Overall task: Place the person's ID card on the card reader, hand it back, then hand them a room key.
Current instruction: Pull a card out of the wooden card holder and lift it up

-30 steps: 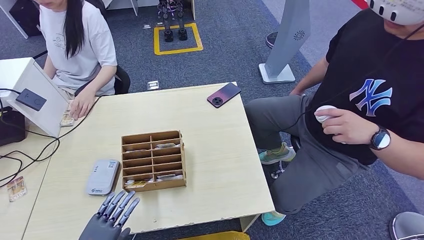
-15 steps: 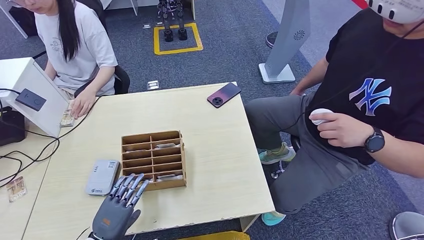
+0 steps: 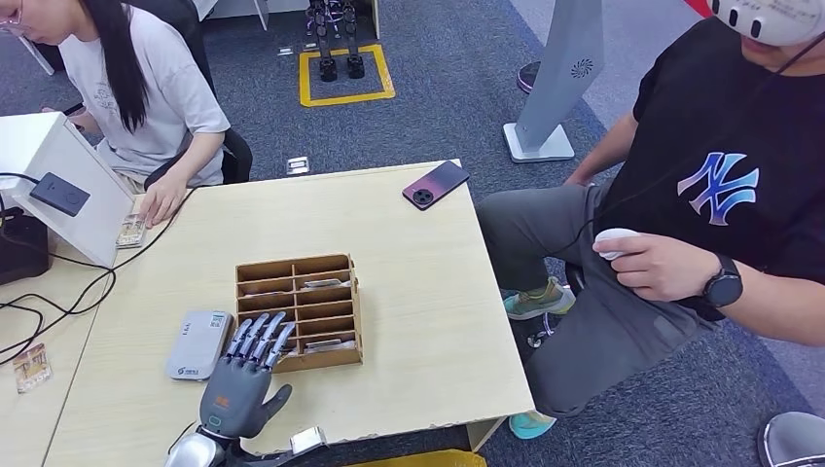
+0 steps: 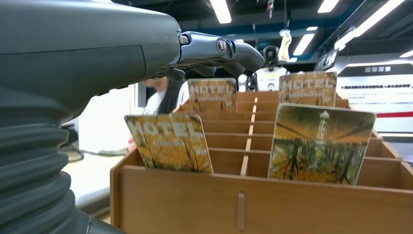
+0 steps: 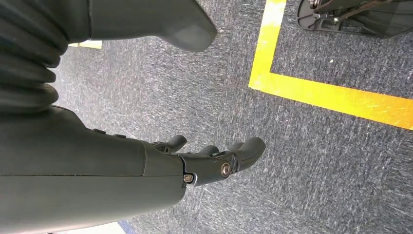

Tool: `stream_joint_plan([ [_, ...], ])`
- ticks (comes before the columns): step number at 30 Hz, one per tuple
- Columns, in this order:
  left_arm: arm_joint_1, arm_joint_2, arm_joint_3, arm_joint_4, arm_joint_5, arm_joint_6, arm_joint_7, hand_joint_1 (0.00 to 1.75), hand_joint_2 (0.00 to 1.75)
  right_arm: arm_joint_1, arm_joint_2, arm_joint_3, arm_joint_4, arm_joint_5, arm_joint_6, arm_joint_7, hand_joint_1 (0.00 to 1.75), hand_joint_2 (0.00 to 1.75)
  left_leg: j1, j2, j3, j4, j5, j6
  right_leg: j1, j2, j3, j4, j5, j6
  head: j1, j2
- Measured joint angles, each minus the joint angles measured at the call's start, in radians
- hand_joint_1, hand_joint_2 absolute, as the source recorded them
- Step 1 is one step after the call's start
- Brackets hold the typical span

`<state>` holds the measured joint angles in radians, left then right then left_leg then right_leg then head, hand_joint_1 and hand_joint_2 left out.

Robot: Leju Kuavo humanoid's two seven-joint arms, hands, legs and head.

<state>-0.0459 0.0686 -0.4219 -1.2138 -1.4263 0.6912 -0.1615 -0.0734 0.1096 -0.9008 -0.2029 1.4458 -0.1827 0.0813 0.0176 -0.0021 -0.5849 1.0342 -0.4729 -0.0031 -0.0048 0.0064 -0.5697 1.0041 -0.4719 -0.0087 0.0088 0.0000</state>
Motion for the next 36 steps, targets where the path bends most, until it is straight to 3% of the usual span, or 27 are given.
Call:
stream_joint_plan([
  [11,-0.018,-0.023,0.041,0.064,0.065,-0.002,0.021,0.00,1.75,0.000,0.004,0.000,0.000,0.014,-0.002,0.000,0.00,1.75,0.000,0.000,0.000,0.000,0.000,0.000,0.000,0.000,0.000,0.000,0.000,0.000,0.000,0.000],
  [36,-0.020,-0.030,0.094,0.114,0.098,-0.003,0.000,0.00,1.75,0.001,0.005,0.000,0.000,0.018,0.001,0.000,0.00,1.75,0.000,0.000,0.000,0.000,0.000,0.000,0.000,0.000,0.000,0.000,0.000,0.000,0.000,0.000],
])
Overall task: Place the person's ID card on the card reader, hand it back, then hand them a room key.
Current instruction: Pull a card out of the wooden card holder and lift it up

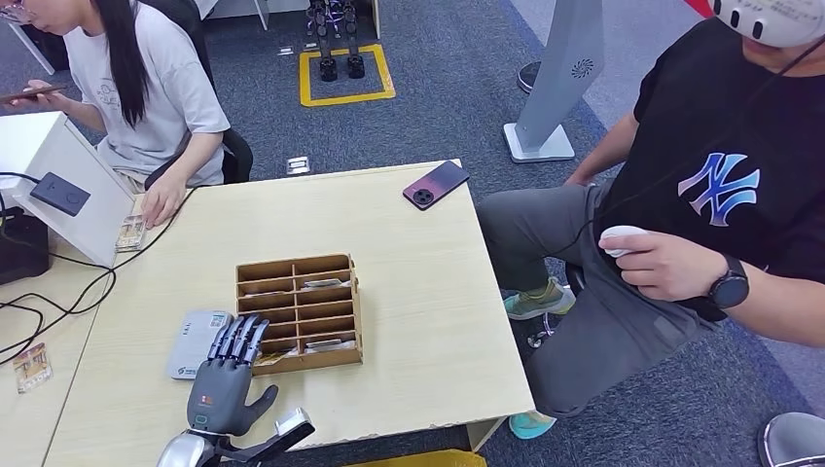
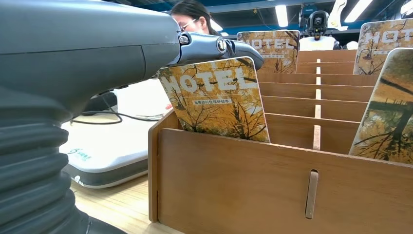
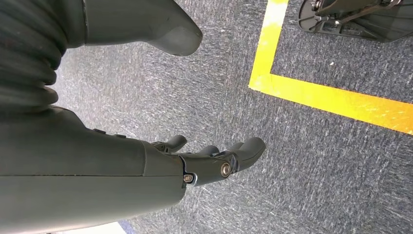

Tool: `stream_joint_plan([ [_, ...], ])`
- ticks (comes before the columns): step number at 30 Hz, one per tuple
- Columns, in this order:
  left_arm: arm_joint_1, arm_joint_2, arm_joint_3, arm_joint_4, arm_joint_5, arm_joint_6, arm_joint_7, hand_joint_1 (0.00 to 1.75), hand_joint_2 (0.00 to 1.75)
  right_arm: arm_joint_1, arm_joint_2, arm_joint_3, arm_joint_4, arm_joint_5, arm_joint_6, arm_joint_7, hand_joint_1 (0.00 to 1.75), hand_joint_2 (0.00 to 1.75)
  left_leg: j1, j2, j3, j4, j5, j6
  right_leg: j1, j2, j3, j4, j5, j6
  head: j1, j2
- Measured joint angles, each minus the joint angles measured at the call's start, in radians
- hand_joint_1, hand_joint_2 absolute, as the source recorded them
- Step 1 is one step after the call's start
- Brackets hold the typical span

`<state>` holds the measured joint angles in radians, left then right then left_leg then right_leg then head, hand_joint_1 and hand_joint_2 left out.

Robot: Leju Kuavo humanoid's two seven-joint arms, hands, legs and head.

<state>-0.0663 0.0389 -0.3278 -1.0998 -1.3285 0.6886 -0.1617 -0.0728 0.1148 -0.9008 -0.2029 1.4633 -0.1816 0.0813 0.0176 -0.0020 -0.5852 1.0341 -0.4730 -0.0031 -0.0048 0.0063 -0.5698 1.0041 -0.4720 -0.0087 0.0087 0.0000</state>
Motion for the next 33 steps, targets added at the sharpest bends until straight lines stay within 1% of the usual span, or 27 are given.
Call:
stream_joint_plan([
  [17,0.010,-0.001,0.001,-0.004,0.025,0.000,-0.027,0.00,1.75,0.000,0.000,0.000,0.000,0.001,0.000,0.000,0.00,1.75,0.000,0.000,0.000,0.000,0.000,0.000,0.000,0.000,0.000,0.000,0.000,0.000,0.000,0.000],
  [23,0.031,-0.001,0.001,-0.052,0.032,-0.002,-0.051,0.00,1.75,0.000,0.000,-0.001,0.000,0.004,0.001,0.000,0.00,1.75,0.000,0.000,0.000,0.000,0.000,0.000,0.000,0.000,0.000,0.000,0.000,0.000,0.000,0.000],
  [33,0.048,0.000,0.001,-0.103,0.038,-0.016,-0.052,0.00,1.75,0.000,0.000,-0.001,0.000,0.015,0.002,-0.001,0.00,1.75,0.000,0.000,0.000,0.000,0.000,0.000,0.000,0.000,0.000,0.000,0.000,0.000,0.000,0.000],
])
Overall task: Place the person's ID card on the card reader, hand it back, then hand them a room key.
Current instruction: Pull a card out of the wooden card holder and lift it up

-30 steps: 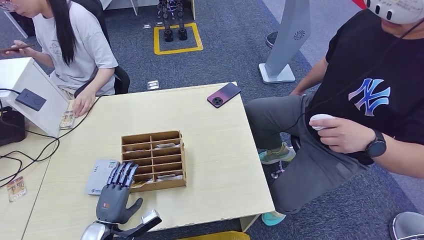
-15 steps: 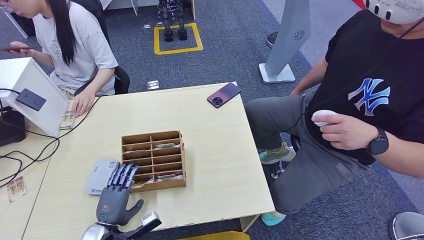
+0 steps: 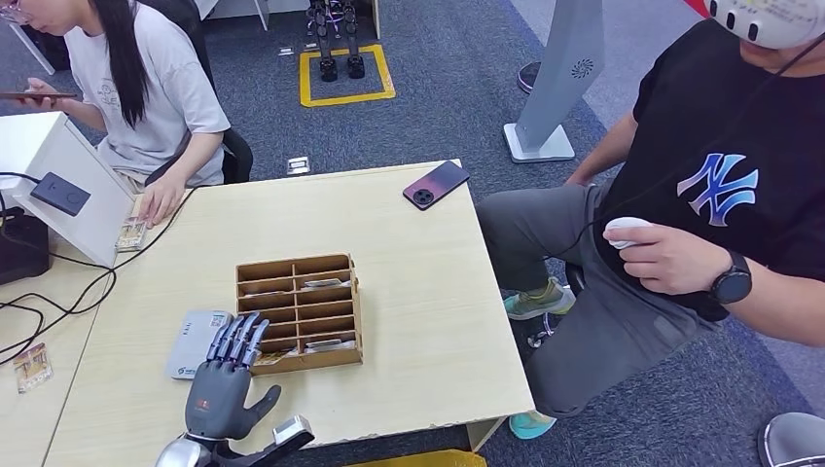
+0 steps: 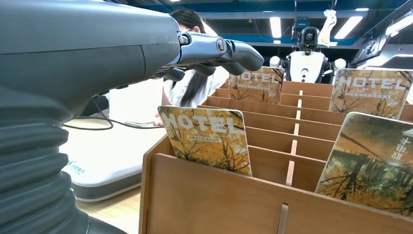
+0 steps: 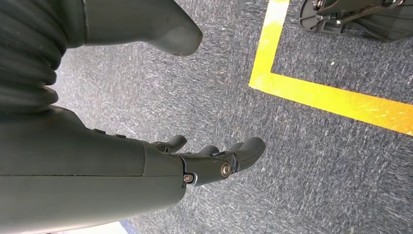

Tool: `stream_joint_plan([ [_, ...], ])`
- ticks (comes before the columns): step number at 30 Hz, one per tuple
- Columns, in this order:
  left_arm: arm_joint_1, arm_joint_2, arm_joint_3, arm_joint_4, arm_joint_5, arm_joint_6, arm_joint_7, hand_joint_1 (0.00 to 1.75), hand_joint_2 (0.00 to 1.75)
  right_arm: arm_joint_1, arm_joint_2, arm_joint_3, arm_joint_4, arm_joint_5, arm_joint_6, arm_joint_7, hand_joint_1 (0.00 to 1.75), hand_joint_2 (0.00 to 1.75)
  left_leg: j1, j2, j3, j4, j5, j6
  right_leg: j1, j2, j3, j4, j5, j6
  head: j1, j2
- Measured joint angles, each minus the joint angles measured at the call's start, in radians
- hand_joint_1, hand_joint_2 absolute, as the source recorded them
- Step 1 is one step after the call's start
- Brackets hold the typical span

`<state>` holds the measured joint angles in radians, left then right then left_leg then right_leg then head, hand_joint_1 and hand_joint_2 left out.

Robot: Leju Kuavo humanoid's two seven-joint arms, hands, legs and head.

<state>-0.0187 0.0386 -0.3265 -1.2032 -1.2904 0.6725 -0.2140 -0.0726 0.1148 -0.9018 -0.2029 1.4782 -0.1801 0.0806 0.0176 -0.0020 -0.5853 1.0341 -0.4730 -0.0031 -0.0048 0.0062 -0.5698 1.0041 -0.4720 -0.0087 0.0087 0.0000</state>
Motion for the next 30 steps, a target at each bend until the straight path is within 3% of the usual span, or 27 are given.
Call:
stream_joint_plan([
  [20,0.002,0.000,0.000,-0.002,0.009,-0.003,0.001,0.00,1.75,0.000,0.000,-0.003,0.000,0.000,0.002,0.000,0.00,1.75,0.000,0.000,0.000,0.000,0.000,0.000,0.000,0.000,0.000,0.000,0.000,0.000,0.000,0.000],
  [24,0.003,0.000,0.000,-0.002,0.010,-0.004,0.001,1.73,1.75,0.000,0.001,-0.003,0.000,0.000,0.002,0.000,0.00,1.75,0.000,0.000,0.000,0.000,0.000,0.000,0.000,0.000,0.000,0.000,0.000,0.000,0.000,0.000],
  [30,0.005,0.003,0.000,-0.002,0.010,-0.016,0.001,1.75,1.75,0.000,0.002,-0.003,0.000,0.001,0.002,-0.001,0.00,1.75,0.000,0.000,0.000,0.000,0.000,0.000,0.000,0.000,0.000,0.000,0.000,0.000,0.000,0.000],
])
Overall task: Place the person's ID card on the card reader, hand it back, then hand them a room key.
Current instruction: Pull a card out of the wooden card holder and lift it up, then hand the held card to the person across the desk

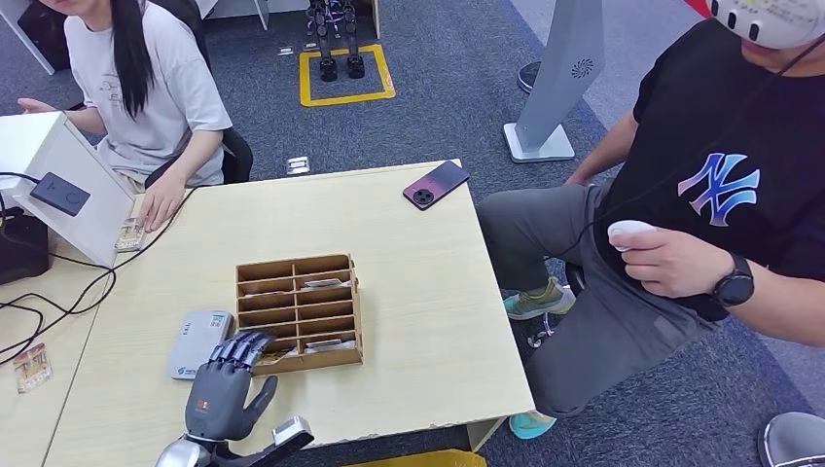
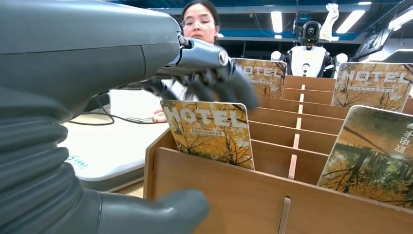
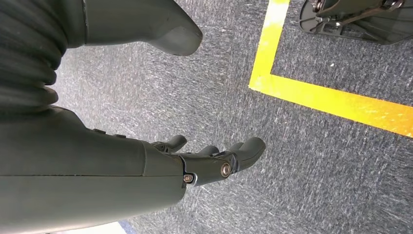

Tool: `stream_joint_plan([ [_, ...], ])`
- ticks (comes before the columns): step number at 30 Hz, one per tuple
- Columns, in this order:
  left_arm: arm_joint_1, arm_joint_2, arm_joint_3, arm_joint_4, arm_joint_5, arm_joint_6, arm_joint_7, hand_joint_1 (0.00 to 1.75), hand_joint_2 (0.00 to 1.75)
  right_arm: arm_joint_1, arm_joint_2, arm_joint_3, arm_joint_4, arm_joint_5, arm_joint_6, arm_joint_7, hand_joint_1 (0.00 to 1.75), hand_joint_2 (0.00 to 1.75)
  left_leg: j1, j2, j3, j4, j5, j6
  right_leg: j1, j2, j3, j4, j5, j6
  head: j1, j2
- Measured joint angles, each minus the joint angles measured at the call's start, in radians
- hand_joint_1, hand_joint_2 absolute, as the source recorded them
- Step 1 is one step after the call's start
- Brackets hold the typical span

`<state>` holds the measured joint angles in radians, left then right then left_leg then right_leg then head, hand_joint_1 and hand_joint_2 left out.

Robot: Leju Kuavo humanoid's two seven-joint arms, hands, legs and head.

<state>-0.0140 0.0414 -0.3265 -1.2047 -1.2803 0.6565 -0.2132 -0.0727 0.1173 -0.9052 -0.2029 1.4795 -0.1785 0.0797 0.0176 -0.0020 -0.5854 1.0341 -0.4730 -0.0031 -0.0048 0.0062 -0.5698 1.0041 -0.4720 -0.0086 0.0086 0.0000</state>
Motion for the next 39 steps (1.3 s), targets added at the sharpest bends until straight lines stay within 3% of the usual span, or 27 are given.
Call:
stream_joint_plan([
  [24,-0.001,0.007,0.001,-0.006,0.088,-0.006,-0.035,1.75,1.75,0.000,0.002,-0.001,0.000,0.004,0.000,-0.008,0.00,1.75,0.000,0.000,0.000,0.000,0.000,0.000,0.000,0.000,0.000,0.000,0.000,0.000,0.000,0.000],
  [27,-0.004,0.043,0.012,-0.057,0.141,-0.038,-0.057,1.75,1.75,0.000,0.002,-0.001,0.000,0.014,0.000,-0.016,0.00,1.75,0.001,0.000,0.000,0.000,0.000,-0.001,0.001,0.000,0.000,0.000,0.000,0.000,0.000,0.000],
  [29,-0.023,0.092,0.033,-0.130,0.222,-0.094,-0.075,1.75,1.75,0.000,0.002,-0.001,0.000,0.019,0.001,-0.018,0.00,1.75,0.001,0.000,0.000,0.000,0.002,-0.002,0.001,0.000,-0.001,0.000,0.001,-0.001,0.000,0.000],
  [35,-0.223,0.260,0.153,-0.391,0.499,-0.395,-0.107,1.75,1.75,0.000,0.002,-0.001,0.000,0.027,0.003,-0.020,0.00,1.75,0.003,-0.003,-0.004,0.000,0.007,-0.004,0.003,-0.002,-0.004,0.002,0.003,-0.005,0.000,0.000],
  [39,-0.246,0.273,0.168,-0.415,0.504,-0.422,-0.107,1.75,1.75,0.000,0.002,-0.001,0.000,0.029,0.003,-0.020,0.00,1.75,0.003,-0.003,-0.004,0.000,0.007,-0.004,0.003,-0.002,-0.004,0.003,0.003,-0.005,-0.001,0.000],
])
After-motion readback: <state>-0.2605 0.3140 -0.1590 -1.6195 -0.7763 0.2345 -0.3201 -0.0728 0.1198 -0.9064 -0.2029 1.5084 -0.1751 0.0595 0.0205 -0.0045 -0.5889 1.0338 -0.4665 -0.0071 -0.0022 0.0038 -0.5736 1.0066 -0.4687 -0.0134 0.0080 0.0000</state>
